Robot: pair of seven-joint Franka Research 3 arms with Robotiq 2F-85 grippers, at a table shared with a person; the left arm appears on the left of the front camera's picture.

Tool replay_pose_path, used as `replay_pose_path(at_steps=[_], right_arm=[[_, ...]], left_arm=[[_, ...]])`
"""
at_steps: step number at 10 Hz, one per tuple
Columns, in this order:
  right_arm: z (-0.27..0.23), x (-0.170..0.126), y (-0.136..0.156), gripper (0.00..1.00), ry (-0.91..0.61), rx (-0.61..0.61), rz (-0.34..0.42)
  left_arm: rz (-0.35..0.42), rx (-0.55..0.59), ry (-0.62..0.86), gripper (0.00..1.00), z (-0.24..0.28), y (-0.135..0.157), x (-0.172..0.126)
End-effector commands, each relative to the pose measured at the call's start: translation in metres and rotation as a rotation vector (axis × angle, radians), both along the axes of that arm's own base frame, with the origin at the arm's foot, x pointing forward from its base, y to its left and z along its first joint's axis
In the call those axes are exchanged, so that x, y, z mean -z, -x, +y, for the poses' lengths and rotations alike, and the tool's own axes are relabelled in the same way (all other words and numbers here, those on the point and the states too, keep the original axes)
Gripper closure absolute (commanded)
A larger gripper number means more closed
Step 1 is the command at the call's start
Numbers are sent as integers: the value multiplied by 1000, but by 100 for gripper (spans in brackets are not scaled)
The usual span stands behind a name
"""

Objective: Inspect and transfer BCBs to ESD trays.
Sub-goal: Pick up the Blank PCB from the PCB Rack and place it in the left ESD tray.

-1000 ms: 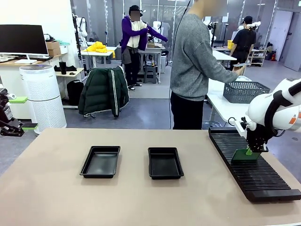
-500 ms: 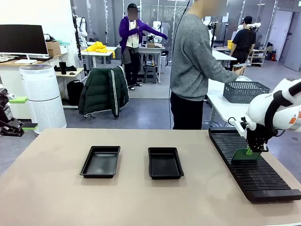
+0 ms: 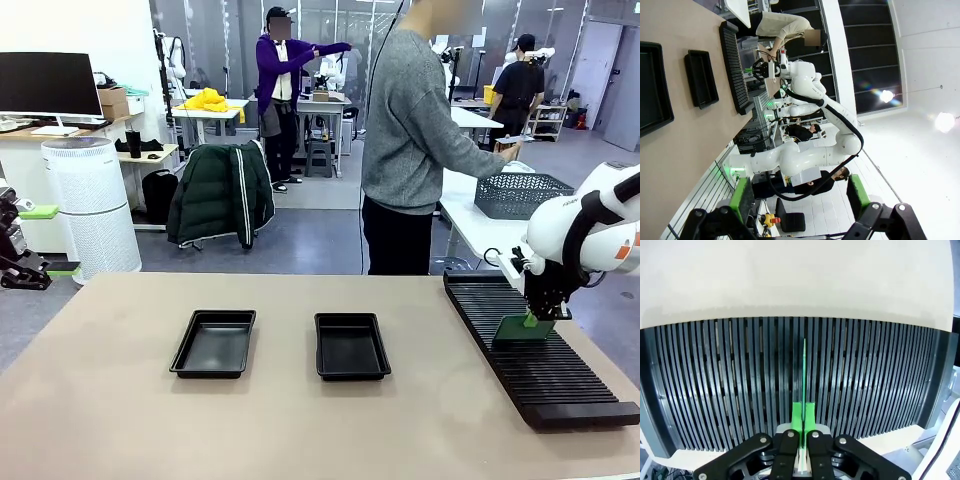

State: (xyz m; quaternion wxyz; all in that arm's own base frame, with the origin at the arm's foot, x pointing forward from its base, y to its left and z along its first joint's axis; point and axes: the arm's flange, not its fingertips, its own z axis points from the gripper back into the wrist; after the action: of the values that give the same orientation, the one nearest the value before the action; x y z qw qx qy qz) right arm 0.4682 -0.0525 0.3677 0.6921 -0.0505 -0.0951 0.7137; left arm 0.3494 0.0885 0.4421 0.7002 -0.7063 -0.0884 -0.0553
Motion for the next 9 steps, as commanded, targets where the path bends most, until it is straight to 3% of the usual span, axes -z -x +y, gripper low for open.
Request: replay_pose_path(at_steps=[1, 9], right_arm=[[0, -7, -5, 100, -1, 16, 40], [-2, -94, -5, 100, 18, 46, 146]], left_arm=[[-3, -3, 0, 0, 1, 1, -1], [-3, -3, 0, 0, 1, 1, -1]])
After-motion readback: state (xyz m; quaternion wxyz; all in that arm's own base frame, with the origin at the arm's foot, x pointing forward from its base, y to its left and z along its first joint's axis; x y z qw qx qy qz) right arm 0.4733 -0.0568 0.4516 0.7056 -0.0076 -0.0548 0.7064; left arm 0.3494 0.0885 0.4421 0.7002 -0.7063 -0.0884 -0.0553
